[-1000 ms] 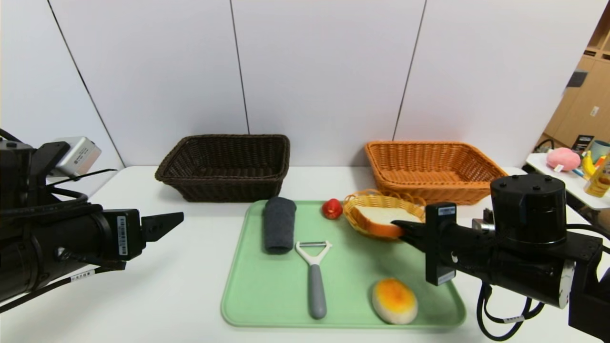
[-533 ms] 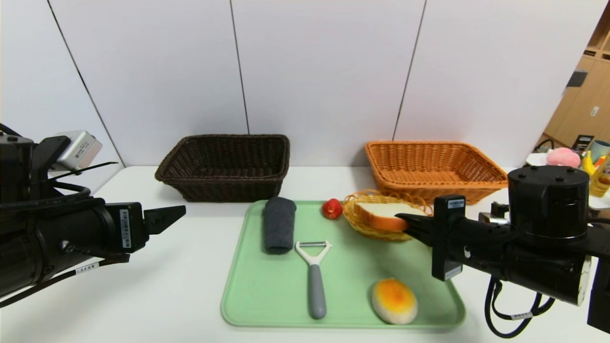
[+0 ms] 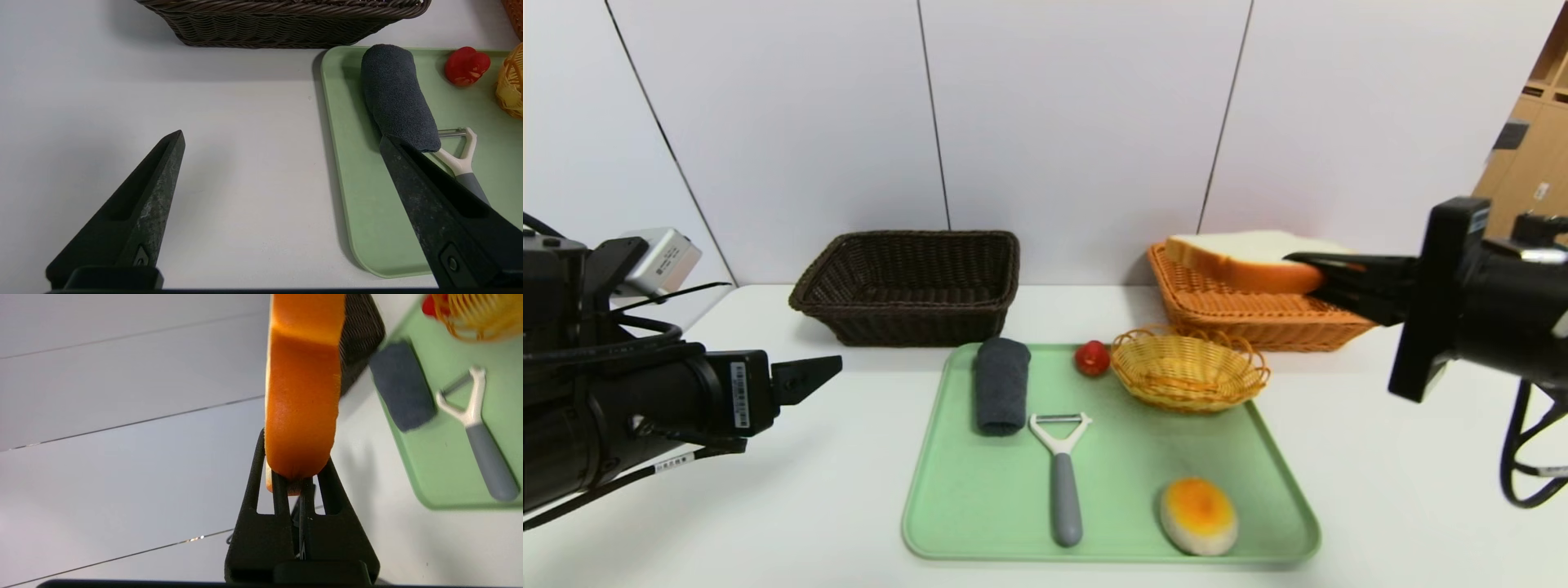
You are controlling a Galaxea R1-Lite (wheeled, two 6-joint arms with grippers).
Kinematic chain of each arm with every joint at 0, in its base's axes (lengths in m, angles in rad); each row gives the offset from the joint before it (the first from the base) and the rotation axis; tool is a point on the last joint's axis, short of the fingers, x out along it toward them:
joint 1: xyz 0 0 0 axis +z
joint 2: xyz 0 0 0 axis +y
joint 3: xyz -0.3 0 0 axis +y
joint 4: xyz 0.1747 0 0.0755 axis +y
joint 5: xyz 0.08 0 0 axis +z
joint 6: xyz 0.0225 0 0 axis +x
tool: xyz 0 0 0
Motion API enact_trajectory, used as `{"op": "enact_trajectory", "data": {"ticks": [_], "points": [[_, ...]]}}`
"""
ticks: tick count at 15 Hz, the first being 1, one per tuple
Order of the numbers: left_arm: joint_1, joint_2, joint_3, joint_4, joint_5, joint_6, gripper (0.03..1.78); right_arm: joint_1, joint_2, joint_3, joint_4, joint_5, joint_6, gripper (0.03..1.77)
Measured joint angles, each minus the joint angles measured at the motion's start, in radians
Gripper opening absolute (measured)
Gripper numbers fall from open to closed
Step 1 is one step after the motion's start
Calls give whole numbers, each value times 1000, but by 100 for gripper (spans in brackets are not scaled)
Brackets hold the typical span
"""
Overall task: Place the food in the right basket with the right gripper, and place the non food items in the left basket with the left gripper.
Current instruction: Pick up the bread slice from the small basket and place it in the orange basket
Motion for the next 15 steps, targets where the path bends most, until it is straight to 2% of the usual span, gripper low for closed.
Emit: {"op": "enact_trajectory", "data": {"ticks": [2,5,7,10,13,15], "points": [[0,5,0,0,0,0,169,-157,-9,-95,94,76,-61,12],[0,11,0,0,-3,0,169,-394,89,-212,186,249,-107,12],[0,13,0,0,-4,0,169,-487,207,-310,267,321,-132,12],[0,18,0,1,-3,0,169,-560,384,-475,383,361,-153,12],[0,26,1,2,-7,2,169,-574,536,-620,506,371,-156,12],[0,31,1,1,-7,1,169,-572,620,-682,544,373,-154,12]]}}
